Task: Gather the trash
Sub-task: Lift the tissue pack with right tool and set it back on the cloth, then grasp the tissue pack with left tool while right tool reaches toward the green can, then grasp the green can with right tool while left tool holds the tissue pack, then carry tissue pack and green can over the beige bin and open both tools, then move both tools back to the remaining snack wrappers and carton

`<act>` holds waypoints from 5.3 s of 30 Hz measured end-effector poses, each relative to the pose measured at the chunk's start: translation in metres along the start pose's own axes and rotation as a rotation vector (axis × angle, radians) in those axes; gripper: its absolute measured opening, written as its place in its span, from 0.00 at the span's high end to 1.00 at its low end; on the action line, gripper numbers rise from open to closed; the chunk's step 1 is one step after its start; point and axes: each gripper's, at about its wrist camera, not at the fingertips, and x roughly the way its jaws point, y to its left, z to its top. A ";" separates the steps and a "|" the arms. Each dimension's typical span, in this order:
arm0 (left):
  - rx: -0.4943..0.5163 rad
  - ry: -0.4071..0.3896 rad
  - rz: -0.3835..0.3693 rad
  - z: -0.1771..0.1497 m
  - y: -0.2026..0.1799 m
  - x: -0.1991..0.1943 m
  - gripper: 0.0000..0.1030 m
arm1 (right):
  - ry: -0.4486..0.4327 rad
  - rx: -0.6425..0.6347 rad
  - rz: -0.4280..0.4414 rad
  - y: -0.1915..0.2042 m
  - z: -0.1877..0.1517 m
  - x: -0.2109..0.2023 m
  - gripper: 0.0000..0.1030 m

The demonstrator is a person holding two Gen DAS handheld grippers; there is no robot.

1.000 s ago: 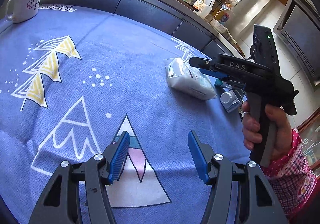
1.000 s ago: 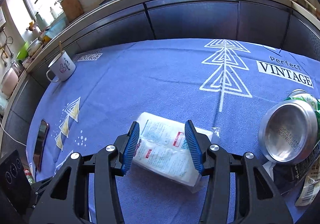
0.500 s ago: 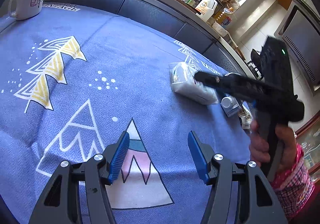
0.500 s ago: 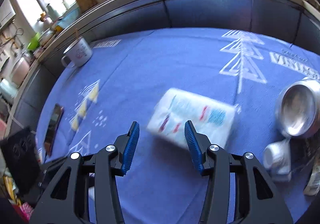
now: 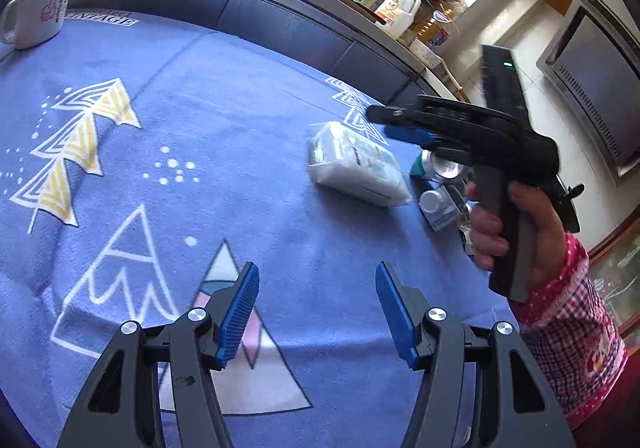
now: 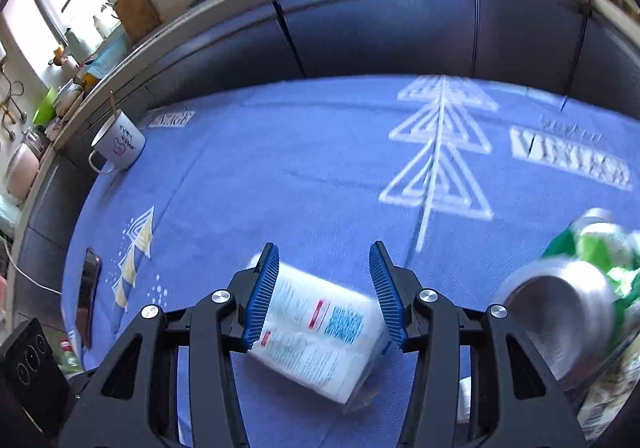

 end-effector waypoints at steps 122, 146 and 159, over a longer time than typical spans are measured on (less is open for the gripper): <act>0.825 0.355 -0.035 -0.064 -0.521 0.366 0.26 | -0.722 0.898 -0.401 -0.450 -0.337 -0.301 0.79; 0.832 0.269 -0.139 -0.106 -0.387 0.176 0.27 | -0.754 0.880 -0.197 -0.306 -0.374 -0.291 0.52; 0.610 0.243 0.007 -0.078 -0.235 0.102 0.26 | -0.598 0.684 -0.080 -0.213 -0.315 -0.238 0.52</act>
